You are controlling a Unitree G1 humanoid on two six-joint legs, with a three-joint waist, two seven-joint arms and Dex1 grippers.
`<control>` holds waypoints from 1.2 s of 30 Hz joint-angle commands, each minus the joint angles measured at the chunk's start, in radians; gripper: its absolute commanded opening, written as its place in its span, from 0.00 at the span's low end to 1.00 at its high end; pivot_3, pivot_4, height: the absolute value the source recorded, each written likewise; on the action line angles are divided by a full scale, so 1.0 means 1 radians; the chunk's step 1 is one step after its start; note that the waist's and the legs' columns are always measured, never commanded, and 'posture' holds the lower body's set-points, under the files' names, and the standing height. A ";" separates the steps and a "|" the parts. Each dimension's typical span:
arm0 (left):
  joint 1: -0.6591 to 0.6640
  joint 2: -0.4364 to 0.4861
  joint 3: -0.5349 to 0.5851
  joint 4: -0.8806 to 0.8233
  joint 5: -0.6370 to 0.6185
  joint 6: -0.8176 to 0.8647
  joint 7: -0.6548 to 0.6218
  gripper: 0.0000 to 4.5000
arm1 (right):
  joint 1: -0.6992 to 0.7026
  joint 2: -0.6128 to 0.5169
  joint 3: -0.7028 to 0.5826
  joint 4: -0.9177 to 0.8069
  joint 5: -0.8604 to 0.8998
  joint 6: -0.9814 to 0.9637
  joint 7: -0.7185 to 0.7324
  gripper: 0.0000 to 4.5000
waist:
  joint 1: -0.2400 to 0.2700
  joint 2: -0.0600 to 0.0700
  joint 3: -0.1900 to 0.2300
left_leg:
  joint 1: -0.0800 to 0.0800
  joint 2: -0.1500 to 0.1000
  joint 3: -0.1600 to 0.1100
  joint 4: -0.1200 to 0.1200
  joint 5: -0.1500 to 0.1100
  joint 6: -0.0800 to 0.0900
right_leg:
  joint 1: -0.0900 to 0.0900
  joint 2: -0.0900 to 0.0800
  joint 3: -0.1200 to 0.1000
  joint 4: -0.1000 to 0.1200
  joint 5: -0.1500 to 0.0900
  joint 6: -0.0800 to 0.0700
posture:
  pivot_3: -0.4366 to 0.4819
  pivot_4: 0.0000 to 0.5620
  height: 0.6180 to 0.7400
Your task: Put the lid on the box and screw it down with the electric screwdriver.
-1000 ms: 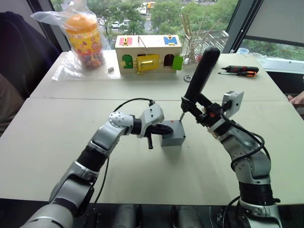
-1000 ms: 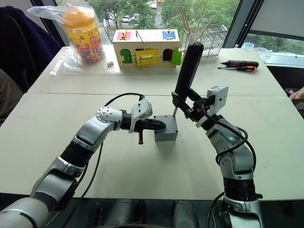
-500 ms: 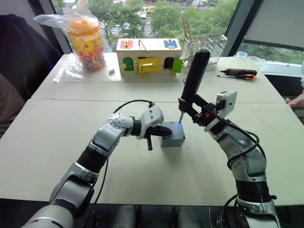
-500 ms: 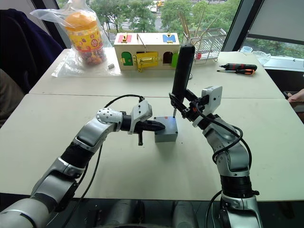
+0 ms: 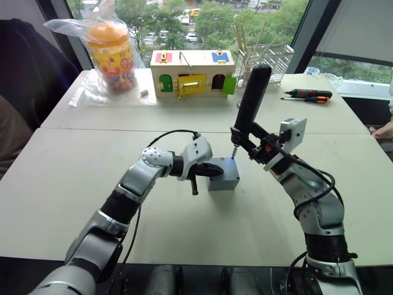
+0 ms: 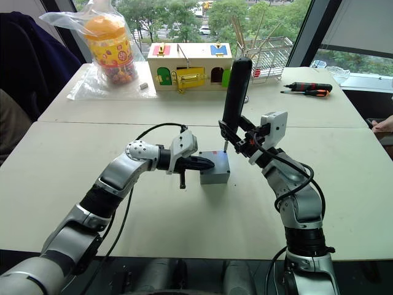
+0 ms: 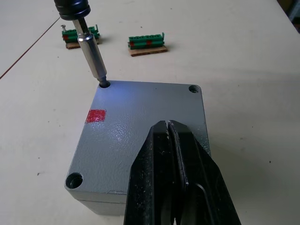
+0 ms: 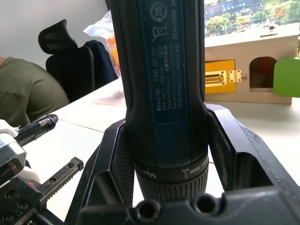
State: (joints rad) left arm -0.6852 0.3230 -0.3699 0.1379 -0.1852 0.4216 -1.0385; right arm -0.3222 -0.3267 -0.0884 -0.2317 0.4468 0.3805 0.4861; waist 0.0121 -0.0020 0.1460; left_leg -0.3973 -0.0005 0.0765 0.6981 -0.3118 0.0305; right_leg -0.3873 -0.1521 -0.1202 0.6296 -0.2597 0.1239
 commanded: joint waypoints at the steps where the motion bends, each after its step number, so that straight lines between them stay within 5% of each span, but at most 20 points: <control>1: -0.005 -0.007 0.005 0.018 0.008 -0.004 0.003 0.00 | 0.022 -0.002 0.000 0.026 0.008 0.093 -0.033 0.40 | 0.001 0.000 0.000 | 0.000 0.000 0.000 0.000 0.000 0.000 | 0.000 0.000 0.000 0.000 0.000 0.000 | 0.48 0.27 0.71; 10: -0.009 -0.039 0.024 0.049 0.000 -0.025 0.010 0.00 | -0.176 -0.054 -0.183 -0.135 0.172 0.344 -0.250 0.40 | 0.002 0.003 0.002 | -0.008 -0.001 0.000 0.002 0.000 0.000 | -0.006 -0.002 0.000 0.000 0.000 0.000 | 0.48 0.27 0.71; 19: -0.021 -0.049 0.069 0.007 -0.024 -0.019 0.020 0.00 | -0.357 -0.149 -0.307 -0.096 0.200 0.431 -0.366 0.40 | -0.003 0.006 0.007 | -0.012 -0.001 0.001 0.001 0.000 0.000 | -0.011 -0.001 0.000 0.001 0.000 0.000 | 0.48 0.27 0.71; 29: -0.022 0.046 0.104 -0.224 -0.107 0.070 -0.028 0.00 | -0.312 -0.474 -0.328 0.033 0.202 0.728 -0.245 0.40 | 0.000 0.009 0.012 | -0.013 -0.001 0.002 0.001 0.000 0.001 | -0.012 -0.002 0.000 0.000 0.000 0.000 | 0.48 0.27 0.71; 36: 0.025 0.071 0.082 -0.348 -0.141 0.102 -0.028 0.00 | -0.327 -0.748 -0.242 0.370 0.280 1.128 0.012 0.40 | 0.000 0.011 0.014 | -0.013 -0.001 0.002 0.001 -0.001 0.002 | -0.011 -0.002 0.000 -0.001 0.000 0.000 | 0.48 0.27 0.71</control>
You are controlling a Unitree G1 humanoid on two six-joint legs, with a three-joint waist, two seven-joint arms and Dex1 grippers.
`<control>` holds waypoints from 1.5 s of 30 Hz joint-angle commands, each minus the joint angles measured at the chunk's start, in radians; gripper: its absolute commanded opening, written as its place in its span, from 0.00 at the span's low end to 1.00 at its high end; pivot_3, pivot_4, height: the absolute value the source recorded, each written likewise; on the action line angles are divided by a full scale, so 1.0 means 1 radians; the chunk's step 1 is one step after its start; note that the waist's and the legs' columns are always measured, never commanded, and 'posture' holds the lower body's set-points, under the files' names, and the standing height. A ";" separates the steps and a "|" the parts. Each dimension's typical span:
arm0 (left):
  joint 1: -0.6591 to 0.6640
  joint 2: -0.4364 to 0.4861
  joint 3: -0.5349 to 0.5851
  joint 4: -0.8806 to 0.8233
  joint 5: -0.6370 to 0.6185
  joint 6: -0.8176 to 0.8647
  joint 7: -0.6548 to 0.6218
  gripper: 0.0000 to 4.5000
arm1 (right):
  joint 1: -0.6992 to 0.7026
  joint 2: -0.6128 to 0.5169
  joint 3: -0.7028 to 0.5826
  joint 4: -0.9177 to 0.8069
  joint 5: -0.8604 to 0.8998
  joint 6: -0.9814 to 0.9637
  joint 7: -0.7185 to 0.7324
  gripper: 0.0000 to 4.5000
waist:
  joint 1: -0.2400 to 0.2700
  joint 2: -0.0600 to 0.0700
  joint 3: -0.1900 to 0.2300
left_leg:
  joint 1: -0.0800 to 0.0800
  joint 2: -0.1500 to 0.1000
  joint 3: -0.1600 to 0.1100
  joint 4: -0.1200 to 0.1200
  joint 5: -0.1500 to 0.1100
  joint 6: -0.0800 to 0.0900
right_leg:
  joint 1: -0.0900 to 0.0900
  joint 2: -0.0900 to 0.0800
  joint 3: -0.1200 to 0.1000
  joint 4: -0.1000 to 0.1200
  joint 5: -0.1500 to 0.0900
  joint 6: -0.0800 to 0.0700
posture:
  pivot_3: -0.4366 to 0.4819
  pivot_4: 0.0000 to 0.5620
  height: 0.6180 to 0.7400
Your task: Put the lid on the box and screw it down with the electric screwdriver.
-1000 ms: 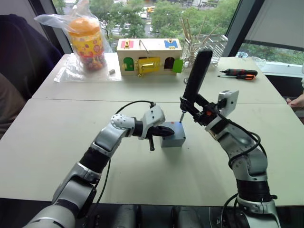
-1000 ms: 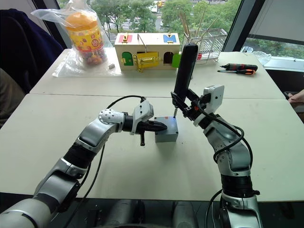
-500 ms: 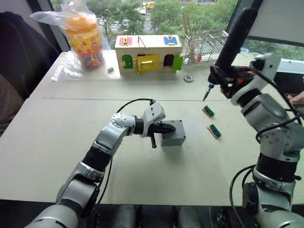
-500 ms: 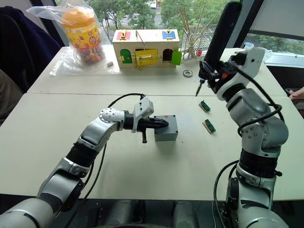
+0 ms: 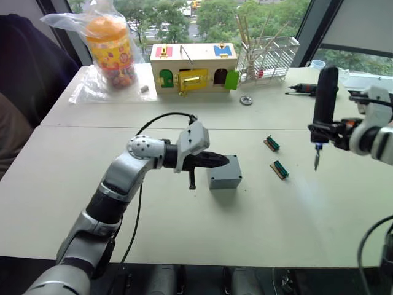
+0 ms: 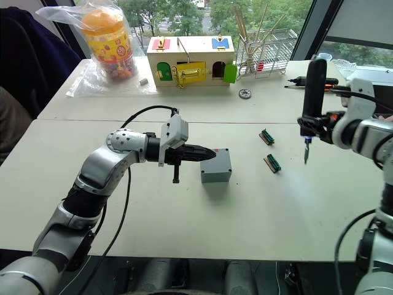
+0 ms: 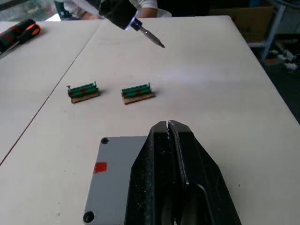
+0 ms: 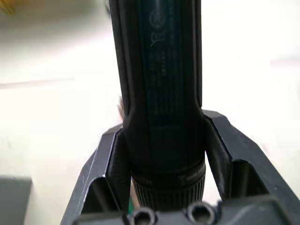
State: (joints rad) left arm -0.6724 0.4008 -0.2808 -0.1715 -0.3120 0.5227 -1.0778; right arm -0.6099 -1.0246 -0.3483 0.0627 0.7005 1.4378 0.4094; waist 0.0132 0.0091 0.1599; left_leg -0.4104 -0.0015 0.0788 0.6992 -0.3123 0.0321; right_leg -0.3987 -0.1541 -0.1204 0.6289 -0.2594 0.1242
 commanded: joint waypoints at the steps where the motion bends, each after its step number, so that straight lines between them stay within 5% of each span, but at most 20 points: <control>1: 0.025 -0.004 -0.015 -0.042 -0.008 -0.004 0.013 0.00 | -0.050 -0.063 0.043 0.118 0.022 0.081 0.115 0.40 | -0.005 0.000 0.000 | 0.000 0.000 0.000 0.000 0.000 0.000 | 0.000 0.000 0.000 0.000 0.000 0.000 | 0.48 0.27 0.71; 10: 0.109 0.033 -0.069 -0.096 0.008 -0.002 0.023 0.00 | -0.082 -0.124 0.298 0.363 -0.103 -0.036 0.332 0.40 | -0.003 0.004 0.002 | 0.000 0.000 0.002 0.000 0.000 0.000 | -0.002 0.000 0.002 -0.001 0.000 0.000 | 0.48 0.27 0.71; 23: 0.105 0.054 -0.018 -0.086 0.017 0.012 0.105 0.00 | -0.088 -0.119 0.427 0.450 -0.220 -0.112 0.471 0.40 | 0.000 0.004 0.002 | 0.000 0.000 0.002 0.001 0.000 0.000 | -0.002 0.000 0.001 0.000 0.000 0.000 | 0.48 0.27 0.71; 29: 0.056 0.057 0.014 0.002 0.045 -0.017 0.147 0.00 | -0.073 -0.109 0.420 0.435 -0.263 -0.155 0.476 0.98 | 0.000 0.004 0.002 | 0.001 0.000 0.001 0.002 0.000 0.000 | 0.000 0.000 0.001 0.000 0.000 0.000 | 0.48 0.27 0.71; 33: 0.035 0.084 0.050 0.060 0.053 -0.036 0.148 0.00 | -0.082 -0.119 0.375 0.410 -0.296 -0.282 0.471 0.99 | 0.000 0.004 0.003 | 0.001 0.000 0.001 0.002 0.000 -0.001 | 0.000 0.000 0.001 -0.001 0.000 0.000 | 0.48 0.27 0.71; 37: 0.047 0.133 0.070 0.101 0.058 -0.038 0.127 0.00 | -0.087 -0.130 0.289 0.248 -0.284 -0.486 0.531 0.99 | -0.004 0.005 0.003 | 0.001 0.000 0.002 0.001 0.001 -0.001 | -0.001 0.000 0.001 0.000 0.000 0.001 | 0.48 0.27 0.71; 45: 0.084 0.145 0.001 0.136 0.086 -0.047 0.064 0.00 | 0.208 -0.030 0.272 -0.306 -0.171 -0.567 0.605 0.99 | 0.007 0.000 0.005 | 0.001 0.001 0.000 0.003 0.001 -0.002 | 0.002 0.001 -0.001 0.000 0.000 0.001 | 0.48 0.27 0.71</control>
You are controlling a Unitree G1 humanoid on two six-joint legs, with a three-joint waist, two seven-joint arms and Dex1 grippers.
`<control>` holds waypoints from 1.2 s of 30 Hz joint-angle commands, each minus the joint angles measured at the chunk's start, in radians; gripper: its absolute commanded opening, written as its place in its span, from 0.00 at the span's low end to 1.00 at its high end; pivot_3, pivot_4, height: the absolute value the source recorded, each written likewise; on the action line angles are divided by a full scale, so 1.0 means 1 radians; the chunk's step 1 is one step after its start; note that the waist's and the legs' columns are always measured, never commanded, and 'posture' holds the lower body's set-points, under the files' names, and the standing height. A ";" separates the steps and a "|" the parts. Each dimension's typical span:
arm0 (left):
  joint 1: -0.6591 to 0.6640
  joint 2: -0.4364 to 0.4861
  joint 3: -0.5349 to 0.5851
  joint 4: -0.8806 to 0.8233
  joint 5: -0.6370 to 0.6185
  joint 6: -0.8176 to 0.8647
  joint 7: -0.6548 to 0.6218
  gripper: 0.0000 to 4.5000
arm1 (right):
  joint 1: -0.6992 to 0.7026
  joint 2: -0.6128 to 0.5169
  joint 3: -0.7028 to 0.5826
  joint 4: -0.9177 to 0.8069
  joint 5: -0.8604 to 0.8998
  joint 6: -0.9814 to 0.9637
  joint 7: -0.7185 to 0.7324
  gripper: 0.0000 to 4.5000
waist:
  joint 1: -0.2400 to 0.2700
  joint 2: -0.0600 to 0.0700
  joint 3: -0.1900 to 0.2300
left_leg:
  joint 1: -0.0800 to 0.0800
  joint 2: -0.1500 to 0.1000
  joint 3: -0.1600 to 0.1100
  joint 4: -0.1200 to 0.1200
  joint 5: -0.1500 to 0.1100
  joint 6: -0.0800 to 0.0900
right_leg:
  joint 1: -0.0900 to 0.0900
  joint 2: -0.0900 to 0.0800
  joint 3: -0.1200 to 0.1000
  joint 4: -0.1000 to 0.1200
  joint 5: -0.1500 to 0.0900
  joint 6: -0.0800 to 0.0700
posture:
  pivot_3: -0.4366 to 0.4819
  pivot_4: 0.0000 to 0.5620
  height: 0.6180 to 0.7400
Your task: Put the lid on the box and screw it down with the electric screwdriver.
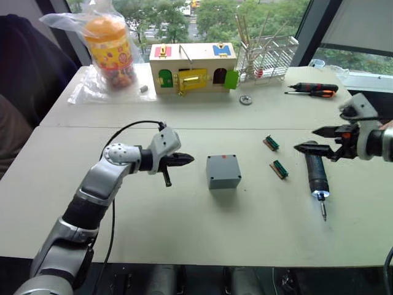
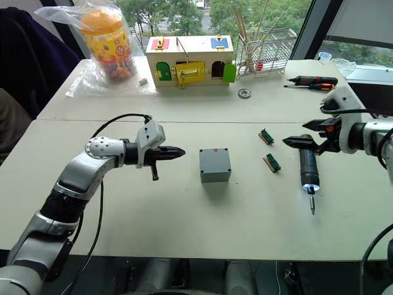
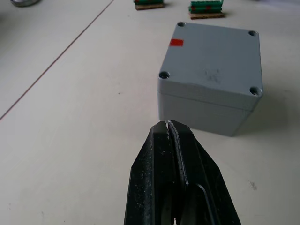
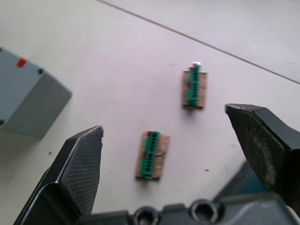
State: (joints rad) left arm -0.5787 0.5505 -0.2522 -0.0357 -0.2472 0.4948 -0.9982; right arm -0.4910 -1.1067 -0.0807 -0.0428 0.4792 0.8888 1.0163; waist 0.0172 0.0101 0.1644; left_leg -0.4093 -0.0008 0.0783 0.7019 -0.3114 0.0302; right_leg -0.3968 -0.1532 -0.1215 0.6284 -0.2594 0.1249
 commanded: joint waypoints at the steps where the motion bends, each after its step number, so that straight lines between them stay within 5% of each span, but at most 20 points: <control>1: -0.013 -0.010 -0.042 0.010 0.034 -0.026 -0.018 0.00 | 0.124 0.083 0.016 -0.252 0.057 -0.026 -0.013 0.99 | 0.002 -0.002 0.001 | 0.000 0.000 -0.001 0.000 0.000 0.000 | 0.000 0.000 0.000 0.000 0.000 0.000 | 0.48 0.27 0.71; 16: -0.120 -0.143 -0.138 0.170 0.145 -0.140 -0.028 0.00 | 0.207 0.267 0.196 -0.349 -0.057 -0.144 -0.105 0.99 | 0.000 -0.003 0.001 | 0.001 -0.001 -0.001 0.000 0.000 0.000 | 0.000 0.000 0.000 0.001 0.000 0.000 | 0.48 0.27 0.71; 29: -0.201 -0.218 -0.139 0.364 0.205 -0.267 -0.068 0.00 | 0.242 0.337 0.143 -0.557 0.101 0.063 -0.171 0.99 | -0.001 -0.004 0.002 | 0.000 -0.001 -0.001 0.000 0.000 0.000 | 0.000 0.000 0.000 0.001 0.000 0.000 | 0.48 0.27 0.71; 36: -0.167 -0.155 -0.083 0.276 0.203 -0.225 -0.060 0.00 | 0.274 0.236 0.066 -0.509 0.023 -0.025 -0.183 0.99 | -0.003 -0.005 0.003 | 0.000 -0.001 -0.001 0.000 0.000 0.001 | 0.000 0.000 0.000 0.001 0.000 0.000 | 0.48 0.27 0.71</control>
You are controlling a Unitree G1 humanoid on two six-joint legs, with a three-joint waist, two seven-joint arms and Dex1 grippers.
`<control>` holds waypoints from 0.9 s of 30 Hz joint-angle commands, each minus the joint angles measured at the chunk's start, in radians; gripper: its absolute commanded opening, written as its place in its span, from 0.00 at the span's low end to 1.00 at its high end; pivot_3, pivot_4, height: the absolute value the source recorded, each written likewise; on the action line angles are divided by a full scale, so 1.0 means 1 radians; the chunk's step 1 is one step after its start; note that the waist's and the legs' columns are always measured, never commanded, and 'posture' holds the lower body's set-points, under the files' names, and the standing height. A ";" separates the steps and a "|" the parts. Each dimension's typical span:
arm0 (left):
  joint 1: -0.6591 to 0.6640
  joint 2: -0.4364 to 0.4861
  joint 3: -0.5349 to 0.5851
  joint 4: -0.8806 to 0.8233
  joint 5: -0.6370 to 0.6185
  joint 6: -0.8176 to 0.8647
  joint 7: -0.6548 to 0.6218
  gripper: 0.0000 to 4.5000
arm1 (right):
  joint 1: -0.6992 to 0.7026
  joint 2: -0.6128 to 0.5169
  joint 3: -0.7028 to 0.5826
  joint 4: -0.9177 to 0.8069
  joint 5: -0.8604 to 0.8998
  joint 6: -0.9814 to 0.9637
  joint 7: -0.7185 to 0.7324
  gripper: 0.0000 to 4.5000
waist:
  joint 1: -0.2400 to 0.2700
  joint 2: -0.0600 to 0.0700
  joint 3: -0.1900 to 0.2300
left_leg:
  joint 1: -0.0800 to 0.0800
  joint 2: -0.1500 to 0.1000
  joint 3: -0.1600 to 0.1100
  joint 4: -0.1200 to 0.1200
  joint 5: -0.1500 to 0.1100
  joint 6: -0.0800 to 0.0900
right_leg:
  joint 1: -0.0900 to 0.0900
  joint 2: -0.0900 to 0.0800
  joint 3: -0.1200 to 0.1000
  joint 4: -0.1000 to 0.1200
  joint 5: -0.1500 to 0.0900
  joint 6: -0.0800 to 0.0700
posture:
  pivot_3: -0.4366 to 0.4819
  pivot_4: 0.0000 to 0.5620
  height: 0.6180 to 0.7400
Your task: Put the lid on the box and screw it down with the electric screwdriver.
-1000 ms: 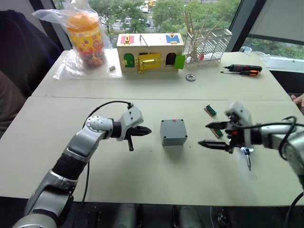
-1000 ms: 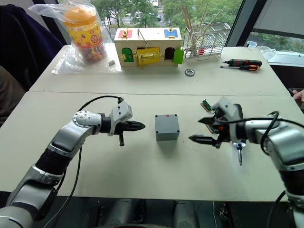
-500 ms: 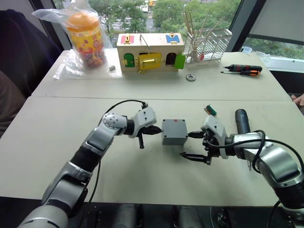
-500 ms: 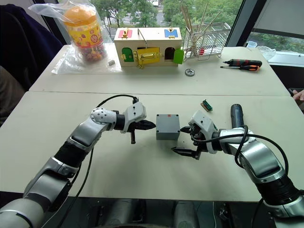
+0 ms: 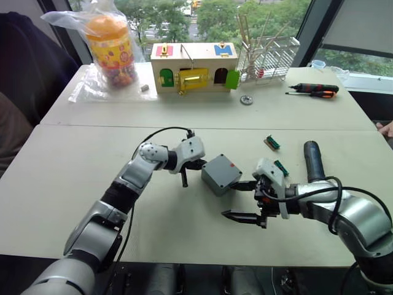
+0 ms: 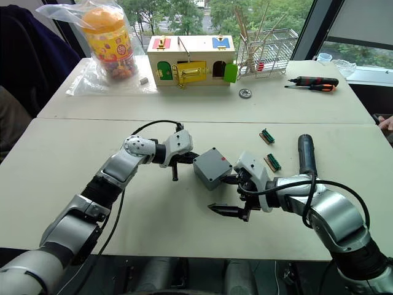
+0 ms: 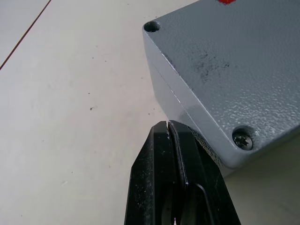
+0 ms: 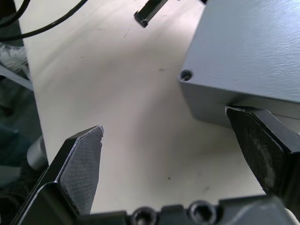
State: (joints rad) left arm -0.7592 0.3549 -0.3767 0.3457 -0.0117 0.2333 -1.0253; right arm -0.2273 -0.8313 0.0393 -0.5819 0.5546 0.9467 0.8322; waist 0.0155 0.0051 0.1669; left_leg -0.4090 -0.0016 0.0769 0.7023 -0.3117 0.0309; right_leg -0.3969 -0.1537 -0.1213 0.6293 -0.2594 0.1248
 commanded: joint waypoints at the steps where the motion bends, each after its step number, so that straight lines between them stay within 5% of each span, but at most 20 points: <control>1: 0.025 0.055 0.044 -0.135 -0.045 0.058 -0.051 0.00 | 0.013 -0.051 -0.054 0.047 -0.065 -0.104 0.005 0.99 | -0.003 0.000 0.000 | 0.000 0.000 0.000 0.000 0.000 0.000 | 0.000 0.000 0.000 0.000 0.000 0.000 | 0.48 0.27 0.71; 11: 0.186 0.185 0.008 -0.452 -0.098 0.247 -0.135 0.00 | -0.077 -0.018 0.060 0.259 -0.174 -0.296 0.082 0.99 | 0.002 -0.001 0.000 | 0.000 0.000 0.001 0.000 0.000 0.000 | 0.000 0.000 0.000 0.000 0.000 0.000 | 0.48 0.27 0.71; 27: 0.142 0.089 0.005 -0.344 -0.056 0.189 -0.029 0.00 | -0.030 0.019 0.073 0.083 -0.080 -0.149 0.118 0.99 | 0.000 -0.001 0.001 | 0.000 0.001 0.000 0.000 0.000 0.000 | 0.000 0.000 0.000 0.001 0.000 0.000 | 0.48 0.27 0.71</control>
State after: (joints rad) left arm -0.5919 0.4588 -0.3855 0.0213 -0.0603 0.4577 -1.0617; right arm -0.2570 -0.8161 0.1292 -0.4365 0.4352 0.7948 0.9478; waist 0.0157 0.0041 0.1676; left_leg -0.4088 -0.0011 0.0770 0.7028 -0.3117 0.0308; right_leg -0.3968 -0.1532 -0.1212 0.6299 -0.2594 0.1248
